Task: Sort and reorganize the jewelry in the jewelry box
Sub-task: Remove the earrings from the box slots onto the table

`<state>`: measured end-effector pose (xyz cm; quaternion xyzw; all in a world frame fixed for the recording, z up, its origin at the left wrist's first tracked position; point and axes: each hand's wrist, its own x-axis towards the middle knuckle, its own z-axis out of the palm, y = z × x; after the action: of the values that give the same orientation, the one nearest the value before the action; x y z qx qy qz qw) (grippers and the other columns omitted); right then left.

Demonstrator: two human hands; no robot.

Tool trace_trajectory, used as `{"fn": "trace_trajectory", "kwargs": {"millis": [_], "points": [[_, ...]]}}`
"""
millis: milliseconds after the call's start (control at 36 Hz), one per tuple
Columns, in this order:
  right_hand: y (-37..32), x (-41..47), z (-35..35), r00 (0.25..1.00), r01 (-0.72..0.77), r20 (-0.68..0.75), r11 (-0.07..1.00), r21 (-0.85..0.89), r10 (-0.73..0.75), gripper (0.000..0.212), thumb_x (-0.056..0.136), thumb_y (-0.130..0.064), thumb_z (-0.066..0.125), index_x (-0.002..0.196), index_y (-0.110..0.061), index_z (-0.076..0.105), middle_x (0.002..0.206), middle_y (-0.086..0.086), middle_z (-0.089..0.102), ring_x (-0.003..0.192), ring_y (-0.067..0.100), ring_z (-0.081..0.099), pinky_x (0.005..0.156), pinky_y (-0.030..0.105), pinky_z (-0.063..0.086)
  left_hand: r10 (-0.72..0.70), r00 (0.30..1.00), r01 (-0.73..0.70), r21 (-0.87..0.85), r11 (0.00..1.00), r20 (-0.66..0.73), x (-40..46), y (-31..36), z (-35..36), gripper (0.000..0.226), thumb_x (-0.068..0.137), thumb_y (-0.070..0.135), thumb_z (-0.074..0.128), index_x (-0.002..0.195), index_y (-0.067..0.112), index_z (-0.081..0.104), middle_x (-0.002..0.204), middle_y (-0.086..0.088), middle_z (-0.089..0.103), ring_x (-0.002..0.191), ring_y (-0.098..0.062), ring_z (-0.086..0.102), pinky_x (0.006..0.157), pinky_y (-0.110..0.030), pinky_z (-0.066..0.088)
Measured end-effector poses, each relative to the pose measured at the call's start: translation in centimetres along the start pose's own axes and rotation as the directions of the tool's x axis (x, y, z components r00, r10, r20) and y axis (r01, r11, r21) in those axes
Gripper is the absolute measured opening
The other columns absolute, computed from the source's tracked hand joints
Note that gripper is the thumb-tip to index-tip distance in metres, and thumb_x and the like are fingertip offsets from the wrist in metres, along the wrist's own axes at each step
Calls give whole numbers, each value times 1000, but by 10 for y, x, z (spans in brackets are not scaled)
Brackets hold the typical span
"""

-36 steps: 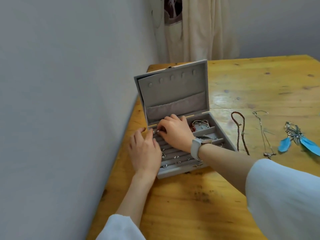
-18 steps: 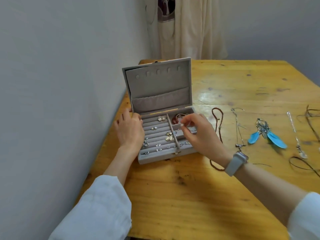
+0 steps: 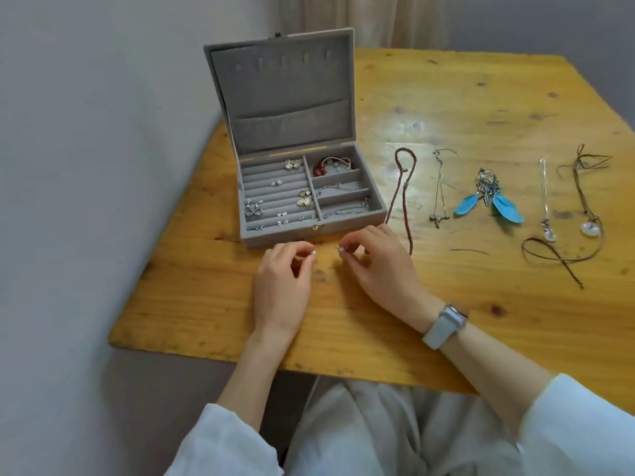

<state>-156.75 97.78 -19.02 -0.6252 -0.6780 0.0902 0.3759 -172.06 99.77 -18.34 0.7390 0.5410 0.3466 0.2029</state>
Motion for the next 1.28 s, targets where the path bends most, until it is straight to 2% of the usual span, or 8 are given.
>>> {"fn": "trace_trajectory", "kwargs": {"millis": [83, 278, 722, 861, 944, 1028, 1194, 1278], "points": [[1, 0, 4, 1000, 28, -3, 994, -102, -29, 7, 78, -14, 69, 84, -13, 66, 77, 1, 60, 75, 15, 46, 67, 25, 38, 20, 1000, -20, 47, 999, 13, 0, 0, 2, 10, 85, 14, 63, 94, 16, 68, 92, 5, 66, 90, -10, 53, 80, -25, 42], [2, 3, 10, 1000, 2, 3, 985, -174, -2, 10, 79, -27, 68, 86, -20, 68, 76, -2, 57, 78, 20, 49, 69, 33, 38, -3, 1000, 3, 97, 995, 3, 4, -6, 6, 11, 85, 19, 64, 95, 19, 68, 96, 6, 60, 91, -6, 41, 76, -18, 34], [3, 4, 8, 999, 15, 42, 988, -154, -9, 23, 80, -30, 65, 101, -19, 67, 79, -4, 58, 79, 17, 46, 73, 29, 29, 9, 1000, -11, 94, 995, 26, 3, -6, 5, 23, 84, 22, 66, 107, 20, 66, 101, 4, 60, 93, -6, 42, 79, -21, 38], [3, 3, 6, 1000, 5, 25, 995, -97, -3, 25, 81, -34, 58, 100, -19, 66, 76, -6, 59, 76, 12, 43, 71, 31, 36, 6, 1000, -6, 30, 1000, 8, 2, -3, 3, 24, 85, 19, 64, 110, 18, 64, 104, 4, 58, 98, -9, 48, 83, -20, 39], [2, 5, 3, 1000, 13, 27, 998, -57, -12, 31, 84, -38, 48, 102, -19, 65, 79, -7, 60, 78, 11, 45, 73, 31, 39, 8, 1000, -8, -1, 1000, -25, 1, -2, 1, 23, 87, 16, 62, 110, 17, 64, 104, 5, 56, 99, -7, 49, 83, -12, 36], [0, 13, -2, 999, 48, 2, 999, -7, -48, 30, 85, -33, 44, 100, -16, 65, 83, -4, 63, 81, 13, 50, 73, 30, 43, 19, 998, -19, -5, 1000, -63, 7, -2, -3, 22, 87, 14, 60, 108, 17, 64, 104, 6, 55, 100, -6, 49, 84, -8, 34], [-8, 55, -7, 994, 93, -51, 996, -1, -93, 18, 86, -12, 54, 101, -9, 65, 86, 3, 65, 81, 15, 51, 71, 30, 47, 65, 988, -52, 92, 994, -142, 50, -6, -20, 23, 87, 13, 59, 110, 16, 63, 107, -1, 58, 103, -15, 50, 90, -35, 44], [-9, 88, 0, 997, 80, 3, 996, -41, -80, 18, 88, -11, 54, 103, -9, 65, 91, 4, 65, 86, 21, 52, 74, 34, 47, 44, 993, -25, 176, 984, -109, 78, -11, -28, 25, 89, 17, 56, 114, 17, 61, 115, -3, 57, 110, -19, 47, 93, -33, 36]]}}
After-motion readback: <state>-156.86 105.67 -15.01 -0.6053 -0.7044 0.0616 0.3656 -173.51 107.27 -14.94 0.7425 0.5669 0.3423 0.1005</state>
